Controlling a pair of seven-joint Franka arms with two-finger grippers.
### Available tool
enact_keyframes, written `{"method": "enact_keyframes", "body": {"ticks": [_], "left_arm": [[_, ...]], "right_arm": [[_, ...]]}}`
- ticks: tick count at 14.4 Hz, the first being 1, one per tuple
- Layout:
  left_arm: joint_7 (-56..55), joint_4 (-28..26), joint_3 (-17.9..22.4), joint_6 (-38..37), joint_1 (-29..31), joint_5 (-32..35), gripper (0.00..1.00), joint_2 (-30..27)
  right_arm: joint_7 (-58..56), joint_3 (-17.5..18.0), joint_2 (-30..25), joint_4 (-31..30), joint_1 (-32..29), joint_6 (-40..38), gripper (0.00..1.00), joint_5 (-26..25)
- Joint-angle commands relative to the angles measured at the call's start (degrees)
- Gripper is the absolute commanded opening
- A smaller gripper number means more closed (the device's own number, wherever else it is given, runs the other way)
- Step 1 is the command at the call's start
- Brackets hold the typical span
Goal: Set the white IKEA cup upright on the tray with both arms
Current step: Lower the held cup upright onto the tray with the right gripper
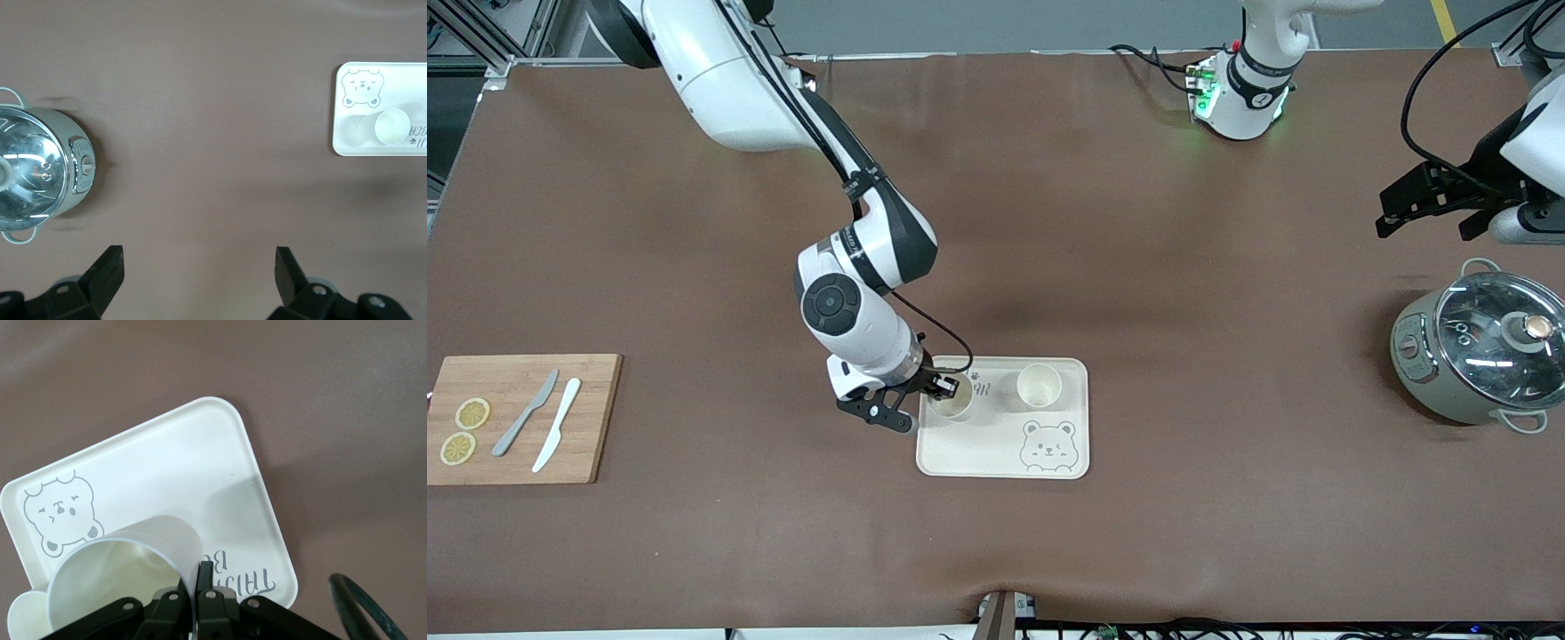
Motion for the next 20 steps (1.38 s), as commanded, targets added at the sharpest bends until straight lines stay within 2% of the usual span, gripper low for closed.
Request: {"method": "enact_keyframes", "body": {"ticks": [1,5,18,19,20], "left_arm": [[1.86,0.13,0.45,-0.29,-0.21,1.3,1.0,-0.28],[4.85,-0.31,0.19,-1.44,-0.21,3.5,1.0,0.08],[4.94,-0.22,0.19,-1.44,0.23,3.42,1.0,0.6],[4.59,-0.22,0.28,-1.44,0.23,3.42,1.0,0.86],[4.24,-0.04,0.28,-1.44,0.23,3.42,1.0,0.95]], "right_arm": [[1.15,-0.83,1.85,1.93,1.46,0.46,0.0,-1.08],[1.85,-0.83,3.26,1.84,2.52,0.55,0.0,-3.45],[2.73,-0.91,5.81,1.32,3.57,4.77,0.0,-4.42],[2.73,-0.91,5.81,1.31,3.49,4.77,0.13,-4.42],[3.17,-0.91,5.81,1.31,3.4,4.77,0.54,-4.42]]}}
